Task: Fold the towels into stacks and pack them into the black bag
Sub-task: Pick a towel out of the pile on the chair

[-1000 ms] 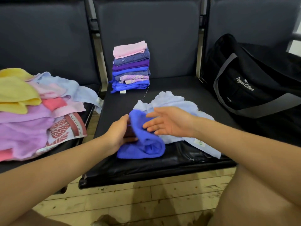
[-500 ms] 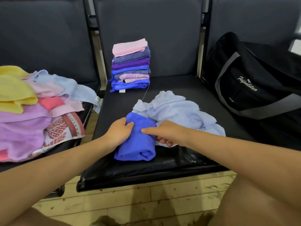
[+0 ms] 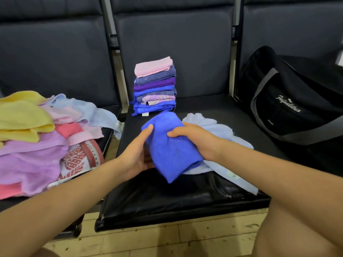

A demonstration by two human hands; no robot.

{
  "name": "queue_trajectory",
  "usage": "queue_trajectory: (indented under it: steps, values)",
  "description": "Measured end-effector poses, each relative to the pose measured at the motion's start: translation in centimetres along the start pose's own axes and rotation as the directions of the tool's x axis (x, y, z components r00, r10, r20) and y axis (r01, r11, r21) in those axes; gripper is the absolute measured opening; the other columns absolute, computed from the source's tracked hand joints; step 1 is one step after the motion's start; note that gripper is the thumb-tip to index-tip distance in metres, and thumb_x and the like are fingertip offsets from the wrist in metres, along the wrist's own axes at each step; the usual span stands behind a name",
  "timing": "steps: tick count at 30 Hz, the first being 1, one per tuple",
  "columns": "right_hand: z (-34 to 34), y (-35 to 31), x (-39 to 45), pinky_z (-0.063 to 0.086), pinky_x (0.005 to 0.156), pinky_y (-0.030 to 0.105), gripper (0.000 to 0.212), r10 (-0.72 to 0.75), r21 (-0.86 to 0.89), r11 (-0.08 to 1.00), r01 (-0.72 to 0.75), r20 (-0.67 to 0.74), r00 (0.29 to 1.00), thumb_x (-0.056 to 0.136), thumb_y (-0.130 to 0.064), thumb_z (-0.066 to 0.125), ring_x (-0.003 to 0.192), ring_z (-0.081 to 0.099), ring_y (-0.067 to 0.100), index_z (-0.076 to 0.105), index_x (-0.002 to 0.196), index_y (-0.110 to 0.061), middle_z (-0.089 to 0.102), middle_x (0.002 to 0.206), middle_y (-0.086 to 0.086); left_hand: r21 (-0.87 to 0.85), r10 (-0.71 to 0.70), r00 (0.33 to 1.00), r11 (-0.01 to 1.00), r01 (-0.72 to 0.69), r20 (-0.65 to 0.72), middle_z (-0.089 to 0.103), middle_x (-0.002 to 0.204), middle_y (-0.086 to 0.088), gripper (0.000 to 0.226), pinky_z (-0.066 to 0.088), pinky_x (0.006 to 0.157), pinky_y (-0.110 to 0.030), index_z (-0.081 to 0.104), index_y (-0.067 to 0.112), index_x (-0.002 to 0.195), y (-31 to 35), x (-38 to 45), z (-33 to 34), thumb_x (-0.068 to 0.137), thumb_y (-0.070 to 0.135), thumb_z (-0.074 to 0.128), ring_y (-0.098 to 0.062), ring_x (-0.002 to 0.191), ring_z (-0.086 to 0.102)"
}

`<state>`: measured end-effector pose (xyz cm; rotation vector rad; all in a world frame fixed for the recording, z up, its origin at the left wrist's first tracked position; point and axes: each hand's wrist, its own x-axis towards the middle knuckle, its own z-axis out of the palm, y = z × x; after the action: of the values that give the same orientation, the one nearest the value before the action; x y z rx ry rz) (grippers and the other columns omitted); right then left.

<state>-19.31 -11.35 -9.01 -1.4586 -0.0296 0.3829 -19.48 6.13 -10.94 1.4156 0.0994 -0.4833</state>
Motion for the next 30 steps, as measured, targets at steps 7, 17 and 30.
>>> queue_trajectory:
  steps: [7,17,30]
  values:
    - [-1.5,-0.7,-0.1,0.052,0.071,0.025,0.02,0.058,-0.014,0.998,-0.058,0.008,0.998,0.091,-0.014,0.062,0.083,0.066,0.018,0.061,0.109,-0.007,0.069,0.098,0.008,-0.181,0.109,0.988,0.975,-0.127,-0.106,0.074,0.102,-0.003,0.022,0.053,0.078,-0.034,0.067,0.018,0.111,2.4,1.1,1.8,0.095,0.026,0.055,-0.018,0.098,0.07]
    - [-4.2,-1.3,0.9,0.046,0.084,0.027,0.02,0.154,0.218,0.964,-0.154,0.018,0.988,0.085,-0.021,0.068,0.09,0.058,0.017,0.065,0.102,-0.013,0.067,0.094,0.002,-0.164,0.388,0.815,0.854,-0.493,-0.431,0.067,0.114,-0.004,0.029,0.053,0.086,-0.032,0.06,0.011,0.122,6.7,5.2,2.7,0.095,0.018,0.058,-0.018,0.104,0.064]
    - [-7.2,-13.1,16.7,0.048,0.072,0.023,0.022,-0.492,-0.322,0.868,0.377,-0.47,0.732,0.093,-0.011,0.053,0.097,0.06,0.017,0.062,0.112,-0.009,0.065,0.108,0.003,0.252,0.657,0.601,0.742,-0.621,-0.455,0.059,0.118,-0.004,0.025,0.052,0.091,-0.037,0.055,0.021,0.113,14.9,14.2,-0.7,0.09,0.012,0.059,-0.019,0.105,0.06]
